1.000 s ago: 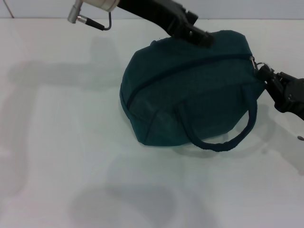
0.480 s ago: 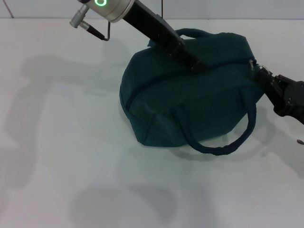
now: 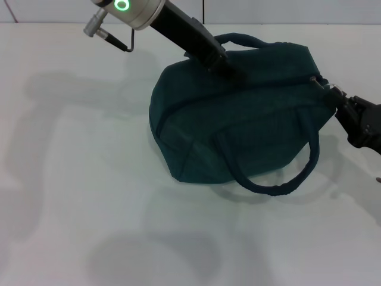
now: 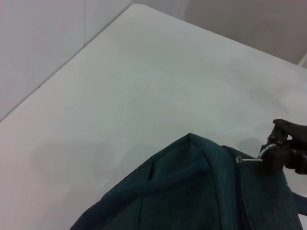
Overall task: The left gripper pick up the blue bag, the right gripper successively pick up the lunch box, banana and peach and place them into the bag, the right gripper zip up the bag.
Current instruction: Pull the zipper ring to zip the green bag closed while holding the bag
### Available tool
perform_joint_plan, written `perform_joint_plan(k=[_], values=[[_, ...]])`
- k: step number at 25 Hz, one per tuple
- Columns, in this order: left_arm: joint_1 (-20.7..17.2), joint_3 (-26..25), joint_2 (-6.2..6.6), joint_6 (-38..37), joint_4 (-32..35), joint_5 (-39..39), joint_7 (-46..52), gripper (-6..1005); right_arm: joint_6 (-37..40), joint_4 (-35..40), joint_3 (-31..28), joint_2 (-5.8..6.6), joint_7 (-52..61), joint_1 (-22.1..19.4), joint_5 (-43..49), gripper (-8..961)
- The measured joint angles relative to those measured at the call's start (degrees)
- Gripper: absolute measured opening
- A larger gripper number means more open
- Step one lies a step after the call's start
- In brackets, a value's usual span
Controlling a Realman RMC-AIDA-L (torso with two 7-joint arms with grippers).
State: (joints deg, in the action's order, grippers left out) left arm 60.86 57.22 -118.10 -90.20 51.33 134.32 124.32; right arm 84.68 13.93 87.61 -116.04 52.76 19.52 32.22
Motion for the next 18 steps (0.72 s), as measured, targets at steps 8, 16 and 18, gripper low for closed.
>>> perform_joint_plan(k=[8, 16, 18], values=[[-0.8, 0.0, -0.03, 0.0, 0.2, 0.0, -0.1, 235, 0.6, -0.5, -0.4, 0.00, 0.0, -0.4, -3.9, 3], [-1.3, 0.0, 0.04, -0.9, 0.2, 0.0, 0.0, 87, -3.1, -0.7, -0.4, 0.03, -0.2, 0.2, -6.4, 2], [-1.3, 0.0, 0.10, -1.6, 0.2, 0.0, 0.0, 59, -4.8, -0.6, -0.4, 0.08, -0.3, 0.5, -6.8, 2]])
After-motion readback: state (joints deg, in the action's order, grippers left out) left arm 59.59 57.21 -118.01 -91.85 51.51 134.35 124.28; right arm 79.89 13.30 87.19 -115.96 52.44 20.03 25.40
